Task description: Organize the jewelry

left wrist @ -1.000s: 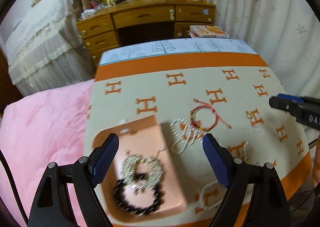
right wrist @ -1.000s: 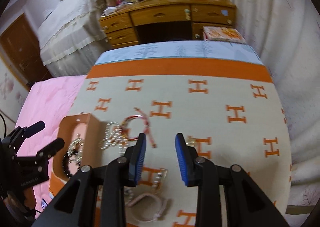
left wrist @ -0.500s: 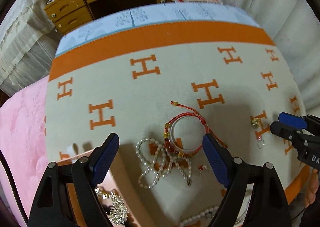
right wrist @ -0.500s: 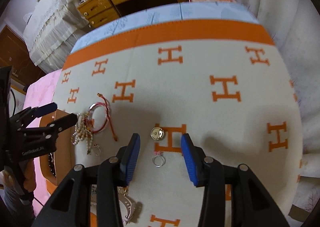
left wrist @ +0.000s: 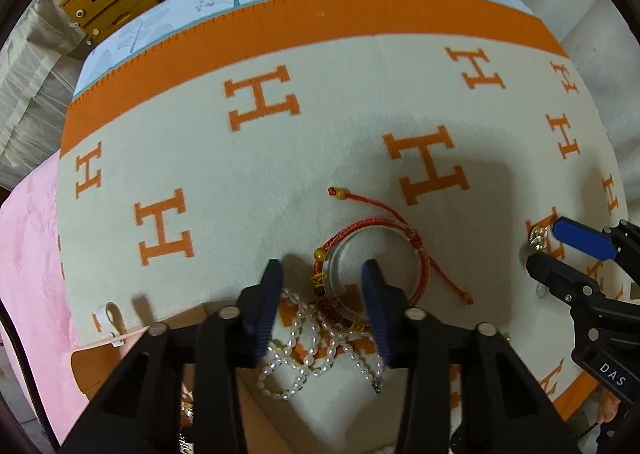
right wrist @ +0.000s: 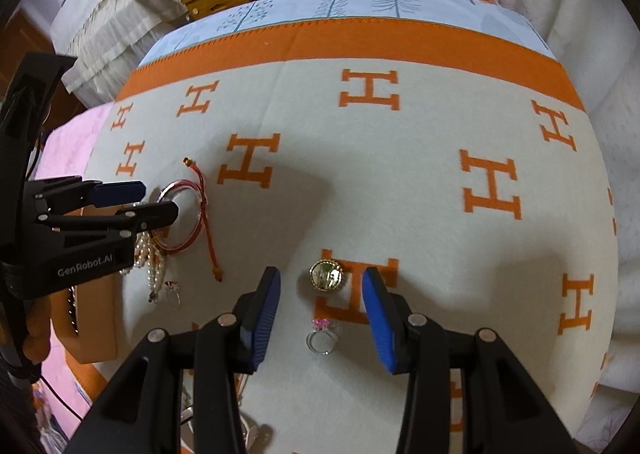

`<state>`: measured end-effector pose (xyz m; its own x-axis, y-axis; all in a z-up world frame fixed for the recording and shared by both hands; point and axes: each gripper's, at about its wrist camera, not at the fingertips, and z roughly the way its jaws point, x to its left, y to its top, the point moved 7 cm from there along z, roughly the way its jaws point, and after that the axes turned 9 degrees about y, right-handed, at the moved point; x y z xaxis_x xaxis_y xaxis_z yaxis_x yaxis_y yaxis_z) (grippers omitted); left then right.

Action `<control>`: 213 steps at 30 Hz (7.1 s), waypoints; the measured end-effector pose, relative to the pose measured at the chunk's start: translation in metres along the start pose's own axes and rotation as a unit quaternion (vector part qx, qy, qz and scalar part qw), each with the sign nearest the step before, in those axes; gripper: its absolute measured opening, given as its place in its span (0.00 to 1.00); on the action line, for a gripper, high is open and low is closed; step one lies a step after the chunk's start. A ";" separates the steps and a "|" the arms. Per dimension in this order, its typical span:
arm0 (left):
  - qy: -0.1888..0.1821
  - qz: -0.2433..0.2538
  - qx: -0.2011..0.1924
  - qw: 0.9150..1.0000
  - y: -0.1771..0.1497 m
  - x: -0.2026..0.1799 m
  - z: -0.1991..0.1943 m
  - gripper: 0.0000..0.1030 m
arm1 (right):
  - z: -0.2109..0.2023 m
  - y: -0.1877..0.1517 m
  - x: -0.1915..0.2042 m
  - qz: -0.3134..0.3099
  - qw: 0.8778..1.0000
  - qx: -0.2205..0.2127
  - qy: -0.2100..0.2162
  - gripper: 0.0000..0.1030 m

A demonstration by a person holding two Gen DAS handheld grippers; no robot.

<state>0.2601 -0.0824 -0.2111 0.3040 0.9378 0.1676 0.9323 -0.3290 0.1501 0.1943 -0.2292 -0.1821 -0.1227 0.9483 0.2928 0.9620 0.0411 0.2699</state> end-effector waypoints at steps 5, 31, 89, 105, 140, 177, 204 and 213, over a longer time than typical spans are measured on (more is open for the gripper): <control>0.001 0.011 -0.008 1.000 0.006 -0.004 -0.001 0.30 | 0.006 -0.001 0.001 -0.022 0.999 0.002 -0.025 0.40; -0.056 -0.086 -0.105 0.989 -0.075 0.056 -0.109 0.08 | -0.055 -0.010 0.048 -0.036 0.997 -0.064 0.029 0.19; 0.000 -0.096 -0.165 0.982 -0.179 0.087 -0.118 0.63 | -0.047 -0.017 0.166 -0.089 0.988 -0.051 0.118 0.24; 0.001 0.004 -0.169 0.986 -0.183 -0.017 -0.100 0.63 | -0.048 -0.115 0.064 -0.052 0.997 -0.048 0.021 0.25; -0.022 0.230 0.010 0.973 -0.139 -0.078 -0.036 0.05 | -0.023 -0.129 0.045 -0.050 0.995 -0.030 0.087 0.12; -0.032 -0.084 -0.178 0.980 -0.171 0.105 -0.152 0.05 | -0.089 -0.077 0.152 -0.143 0.979 -0.121 0.075 0.11; -0.007 -0.142 -0.191 0.971 -0.135 0.158 -0.081 0.45 | 0.021 -0.050 0.266 -0.199 0.973 -0.016 0.118 0.15; 0.007 -0.152 -0.211 0.966 -0.153 0.148 -0.089 0.60 | 0.020 -0.053 0.245 -0.151 0.978 0.000 0.147 0.17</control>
<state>0.1454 0.0969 -0.1222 0.0235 0.9975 0.0670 0.8142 -0.0580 0.5777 0.1182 0.0078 -0.1431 -0.4657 0.7621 0.4498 0.8710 0.3048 0.3854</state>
